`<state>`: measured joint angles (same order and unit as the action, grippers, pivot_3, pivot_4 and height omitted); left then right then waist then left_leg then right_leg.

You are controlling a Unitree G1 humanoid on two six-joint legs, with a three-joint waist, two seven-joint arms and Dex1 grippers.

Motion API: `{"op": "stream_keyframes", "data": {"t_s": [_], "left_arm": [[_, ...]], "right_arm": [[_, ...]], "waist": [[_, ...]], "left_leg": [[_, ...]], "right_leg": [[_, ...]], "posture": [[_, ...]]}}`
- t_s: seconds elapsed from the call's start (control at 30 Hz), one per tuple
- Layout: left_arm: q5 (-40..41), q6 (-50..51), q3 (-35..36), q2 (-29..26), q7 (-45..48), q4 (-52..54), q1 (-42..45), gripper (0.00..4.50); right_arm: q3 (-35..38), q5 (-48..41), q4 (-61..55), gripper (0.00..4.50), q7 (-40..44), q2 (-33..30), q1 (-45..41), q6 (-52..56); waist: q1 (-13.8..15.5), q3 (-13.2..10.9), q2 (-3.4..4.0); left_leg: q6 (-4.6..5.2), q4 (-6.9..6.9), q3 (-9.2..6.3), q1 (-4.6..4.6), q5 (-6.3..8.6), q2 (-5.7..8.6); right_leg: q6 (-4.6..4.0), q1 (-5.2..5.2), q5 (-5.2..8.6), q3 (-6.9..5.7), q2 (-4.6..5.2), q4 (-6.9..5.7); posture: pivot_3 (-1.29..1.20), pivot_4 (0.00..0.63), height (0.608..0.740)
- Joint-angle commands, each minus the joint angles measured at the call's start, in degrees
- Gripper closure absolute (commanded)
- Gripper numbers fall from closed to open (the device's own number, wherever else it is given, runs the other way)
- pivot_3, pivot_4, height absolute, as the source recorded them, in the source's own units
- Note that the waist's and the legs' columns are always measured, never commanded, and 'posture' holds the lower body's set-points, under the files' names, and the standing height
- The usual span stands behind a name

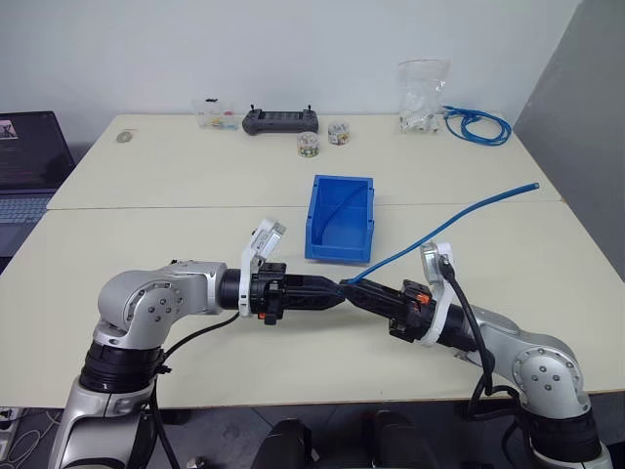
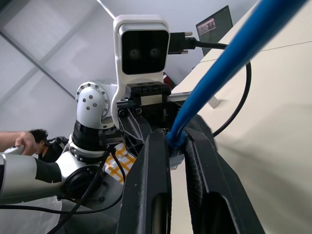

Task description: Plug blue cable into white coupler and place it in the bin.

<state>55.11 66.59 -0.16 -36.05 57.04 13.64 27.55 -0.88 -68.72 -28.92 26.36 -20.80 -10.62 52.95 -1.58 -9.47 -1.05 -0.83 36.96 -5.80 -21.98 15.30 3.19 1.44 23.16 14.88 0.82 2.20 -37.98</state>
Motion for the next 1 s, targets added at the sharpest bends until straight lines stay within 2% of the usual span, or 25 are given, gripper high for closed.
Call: {"op": "stream_keyframes", "data": {"t_s": [0.03, 0.17, 0.33, 0.4, 0.5, 0.63, 0.83, 1.0], "left_arm": [[1.4, -0.6, 2.3, -4.5, 3.2, 2.9, -2.4, 1.84], [3.7, 0.1, 4.7, -8.4, 4.9, 5.1, -5.3, 1.08], [4.8, 0.0, 7.8, -10.5, 2.7, 7.4, -9.5, 0.13], [3.5, -0.8, 9.1, -10.2, -0.4, 8.4, -12.4, 0.00], [-4.3, -6.8, 7.7, -9.7, -6.0, 12.3, -18.4, 0.00], [-15.2, -14.3, 5.3, -5.2, -18.2, 17.8, -26.4, 0.00], [-31.6, -21.4, 6.2, 7.4, -42.1, 20.1, -35.9, 0.00], [-38.4, -24.2, 10.5, 17.7, -56.1, 15.3, -33.5, 0.00]], "right_arm": [[-0.4, 0.5, -1.8, 4.38, 1.0, 0.5, -0.9, -1.9], [-0.2, 2.3, -0.7, 4.38, 1.0, 0.8, -1.3, -3.3], [0.0, 6.1, 1.0, 4.39, 1.2, 1.6, -2.3, -6.0], [0.0, 8.3, 1.6, 4.39, 1.3, 1.8, -2.9, -7.5], [-0.4, 11.9, 2.0, 4.39, 2.2, 1.0, -3.4, -9.5], [-1.2, 15.2, 2.2, 4.39, 4.1, -0.3, -3.3, -10.7], [-1.6, 17.7, 3.1, 4.39, 6.3, -1.1, -2.7, -11.4], [-1.8, 19.0, 4.2, 4.39, 7.8, -1.5, -3.5, -11.3]], "waist": [[-0.3, 0.0, 0.01], [-0.1, 0.0, 0.03], [-0.1, 0.0, 0.05], [-0.1, 0.0, 0.06], [-0.1, 0.0, 0.07], [0.1, -0.1, 0.08], [0.4, 0.0, 0.07], [1.2, 0.0, 0.08]], "left_leg": [[0.00, -0.01, 0.01, 0.01, 0.00, -0.02], [0.00, -0.02, 0.01, 0.00, 0.00, -0.03], [0.00, -0.01, 0.04, 0.00, 0.00, -0.01], [0.00, -0.03, 0.04, 0.01, 0.00, -0.02], [0.00, -0.04, 0.04, 0.01, 0.00, -0.03], [0.00, -0.04, 0.09, 0.01, 0.00, -0.03], [0.00, -0.02, 0.11, -0.01, 0.01, -0.02], [0.01, 0.00, 0.07, -0.01, 0.01, -0.03]], "right_leg": [[0.00, 0.01, 0.00, 0.01, -0.01, 0.00], [-0.01, 0.04, 0.00, 0.01, -0.02, -0.01], [0.09, 0.02, 0.06, 0.03, 0.00, 0.01], [0.16, 0.02, 0.10, 0.04, 0.00, 0.02], [-0.03, 0.03, -0.01, 0.04, 0.01, 0.02], [-0.06, 0.03, -0.03, 0.10, 0.02, 0.04], [-0.03, 0.00, -0.07, 0.13, 0.06, 0.10], [0.01, 0.00, -0.06, 0.03, 0.03, 0.08]], "posture": [[0.00, 0.150, 0.740], [0.00, 0.150, 0.740], [0.00, 0.150, 0.740], [0.00, 0.150, 0.740], [0.00, 0.150, 0.740], [0.00, 0.150, 0.740], [0.00, 0.150, 0.740], [0.00, 0.150, 0.740]]}}
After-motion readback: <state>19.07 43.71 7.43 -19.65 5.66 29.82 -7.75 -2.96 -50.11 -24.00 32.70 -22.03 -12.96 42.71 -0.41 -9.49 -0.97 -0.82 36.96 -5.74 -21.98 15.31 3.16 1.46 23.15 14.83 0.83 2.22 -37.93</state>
